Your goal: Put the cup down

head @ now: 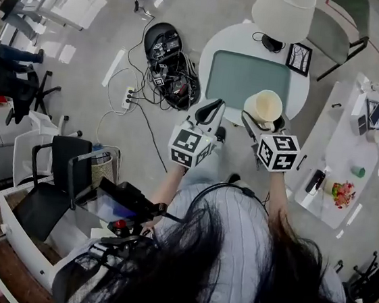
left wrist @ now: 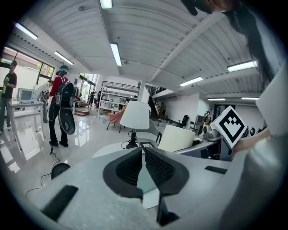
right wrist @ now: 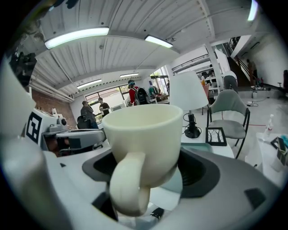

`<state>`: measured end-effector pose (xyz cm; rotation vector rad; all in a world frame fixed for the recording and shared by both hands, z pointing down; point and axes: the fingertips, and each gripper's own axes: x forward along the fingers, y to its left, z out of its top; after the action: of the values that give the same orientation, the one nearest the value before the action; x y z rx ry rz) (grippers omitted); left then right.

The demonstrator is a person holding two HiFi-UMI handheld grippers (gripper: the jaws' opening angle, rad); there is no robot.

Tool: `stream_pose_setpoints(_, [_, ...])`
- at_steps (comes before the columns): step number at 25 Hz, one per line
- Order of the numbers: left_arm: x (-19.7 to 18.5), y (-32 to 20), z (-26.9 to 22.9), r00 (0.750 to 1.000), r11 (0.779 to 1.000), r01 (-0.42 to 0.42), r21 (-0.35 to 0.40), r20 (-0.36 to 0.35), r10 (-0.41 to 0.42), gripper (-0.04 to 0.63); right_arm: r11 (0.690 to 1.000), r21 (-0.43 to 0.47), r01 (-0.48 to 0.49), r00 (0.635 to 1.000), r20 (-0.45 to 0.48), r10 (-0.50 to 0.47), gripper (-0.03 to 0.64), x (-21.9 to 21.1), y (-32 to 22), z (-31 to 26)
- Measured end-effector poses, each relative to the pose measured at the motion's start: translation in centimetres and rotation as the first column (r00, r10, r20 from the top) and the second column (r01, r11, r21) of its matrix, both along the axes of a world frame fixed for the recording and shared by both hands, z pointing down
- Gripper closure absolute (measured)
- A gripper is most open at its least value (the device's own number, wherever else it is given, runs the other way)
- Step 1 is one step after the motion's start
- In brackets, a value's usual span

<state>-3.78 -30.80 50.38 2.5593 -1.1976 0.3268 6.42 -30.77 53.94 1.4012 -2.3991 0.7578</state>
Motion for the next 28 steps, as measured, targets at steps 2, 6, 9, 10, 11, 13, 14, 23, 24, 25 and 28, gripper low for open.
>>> stream_pose_setpoints(2, [-0.3,-1.3,0.5,1.0,1.0,-0.012,-0.017,-0.002,0.012,0.578,1.0,-0.005,-0.011,1.0,-0.013,0.011,0.219,0.0,-1.6,0.5])
stream_pose_setpoints(6, [-0.5,-3.6,1.5,0.999,0.998,-0.045,-0.041,0.004,0.045,0.578,0.999,-0.019,-0.038,0.999,-0.031,0.037,0.219,0.1,-4.4,1.6])
stream_pose_setpoints(9, [-0.7,-5.3,2.2,0.998,0.996,-0.067,-0.058,0.005,0.068,0.578,0.998,-0.027,-0.058,0.997,-0.047,0.057,0.219,0.2,-6.4,2.4])
stream_pose_setpoints(10, [-0.8,-5.7,2.4,0.997,0.995,-0.073,-0.064,0.003,0.073,0.578,0.997,-0.029,-0.066,0.997,-0.053,0.065,0.219,0.3,-7.0,2.7])
stream_pose_setpoints(11, [-0.8,-6.2,2.6,0.997,0.994,-0.079,-0.071,-0.001,0.079,0.578,0.997,-0.031,-0.075,0.996,-0.058,0.073,0.219,0.4,-7.6,3.0])
stream_pose_setpoints(13, [-0.9,-7.1,2.9,0.996,0.993,-0.09,-0.079,-0.007,0.089,0.578,0.995,-0.034,-0.093,0.994,-0.066,0.09,0.219,0.5,-8.7,3.6])
stream_pose_setpoints(14, [-1.0,-7.5,3.1,0.995,0.992,-0.095,-0.081,-0.008,0.095,0.578,0.994,-0.035,-0.101,0.993,-0.071,0.098,0.219,0.6,-9.2,4.0])
stream_pose_setpoints(23, [-1.1,-10.5,5.2,0.99,0.985,-0.139,-0.105,0.0,0.14,0.578,0.985,-0.064,-0.162,0.983,-0.101,0.155,0.219,0.9,-13.0,8.0])
stream_pose_setpoints(24, [-1.2,-10.8,5.4,0.99,0.984,-0.141,-0.109,0.002,0.142,0.578,0.983,-0.071,-0.167,0.982,-0.101,0.159,0.219,0.9,-13.3,8.4])
stream_pose_setpoints(25, [-1.4,-10.9,5.7,0.99,0.983,-0.142,-0.114,0.003,0.144,0.578,0.982,-0.078,-0.171,0.981,-0.102,0.163,0.219,0.8,-13.5,8.9])
stream_pose_setpoints(28, [-1.7,-11.3,6.3,0.99,0.982,-0.142,-0.125,0.004,0.144,0.578,0.98,-0.096,-0.174,0.98,-0.119,0.162,0.219,0.8,-14.4,10.3])
